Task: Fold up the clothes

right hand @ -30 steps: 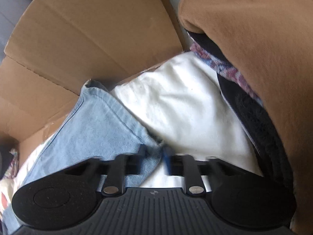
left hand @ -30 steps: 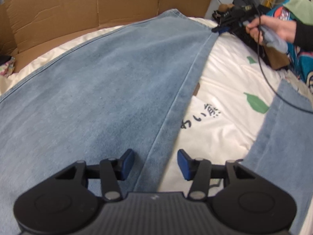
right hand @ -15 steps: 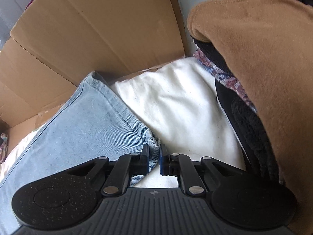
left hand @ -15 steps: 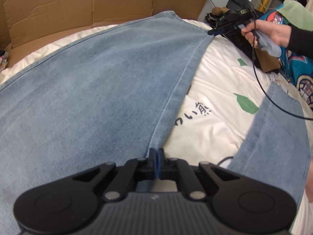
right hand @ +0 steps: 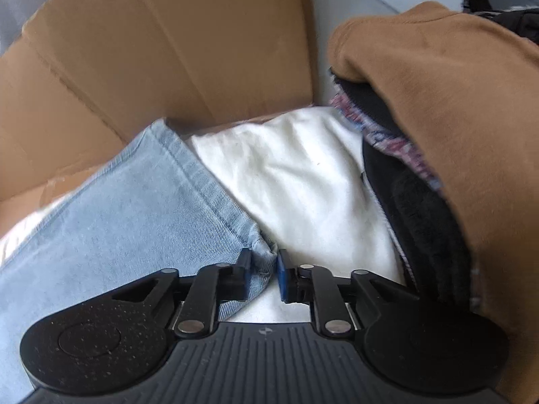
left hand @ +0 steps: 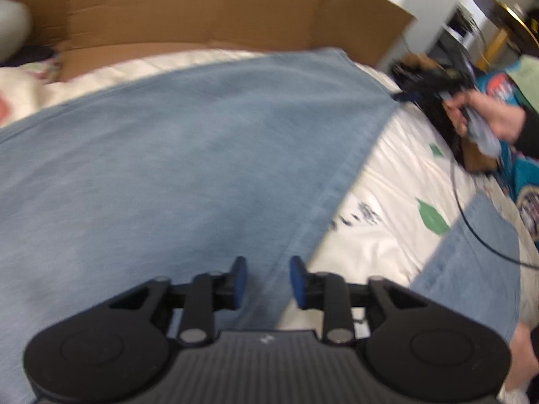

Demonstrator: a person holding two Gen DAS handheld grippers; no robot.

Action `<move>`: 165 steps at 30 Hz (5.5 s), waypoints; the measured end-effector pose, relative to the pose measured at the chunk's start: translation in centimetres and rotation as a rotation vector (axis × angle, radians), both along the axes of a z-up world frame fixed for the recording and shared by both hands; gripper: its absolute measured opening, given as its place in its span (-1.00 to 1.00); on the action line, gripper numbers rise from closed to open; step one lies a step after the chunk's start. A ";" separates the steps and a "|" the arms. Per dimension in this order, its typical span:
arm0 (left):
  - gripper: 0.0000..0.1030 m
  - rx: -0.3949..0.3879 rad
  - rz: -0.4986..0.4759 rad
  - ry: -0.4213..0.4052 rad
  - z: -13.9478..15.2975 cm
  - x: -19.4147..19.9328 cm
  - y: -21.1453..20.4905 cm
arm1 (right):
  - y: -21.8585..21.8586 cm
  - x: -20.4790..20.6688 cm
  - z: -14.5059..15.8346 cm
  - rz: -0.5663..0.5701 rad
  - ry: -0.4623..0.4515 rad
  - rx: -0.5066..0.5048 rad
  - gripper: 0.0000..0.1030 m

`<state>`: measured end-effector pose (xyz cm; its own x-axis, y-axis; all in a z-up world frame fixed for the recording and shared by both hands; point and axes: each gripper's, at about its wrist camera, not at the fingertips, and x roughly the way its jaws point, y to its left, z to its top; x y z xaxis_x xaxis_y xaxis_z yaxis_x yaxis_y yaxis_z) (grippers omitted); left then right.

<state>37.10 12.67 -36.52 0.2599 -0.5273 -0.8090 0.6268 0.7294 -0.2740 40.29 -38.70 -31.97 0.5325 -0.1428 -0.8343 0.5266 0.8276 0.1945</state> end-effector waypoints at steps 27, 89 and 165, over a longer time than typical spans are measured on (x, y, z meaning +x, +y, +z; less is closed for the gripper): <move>0.00 0.323 0.776 -0.229 3.9 2.6 20.3 | 12.0 0.5 0.2 0.432 -0.106 -0.032 -0.24; -0.35 0.167 0.929 -0.285 5.1 7.3 27.2 | 10.5 9.6 1.2 0.416 -0.089 -0.159 -0.29; 0.68 0.545 0.976 0.015 6.1 -3.7 20.7 | 13.3 -0.6 -2.6 0.755 -0.049 -0.107 0.39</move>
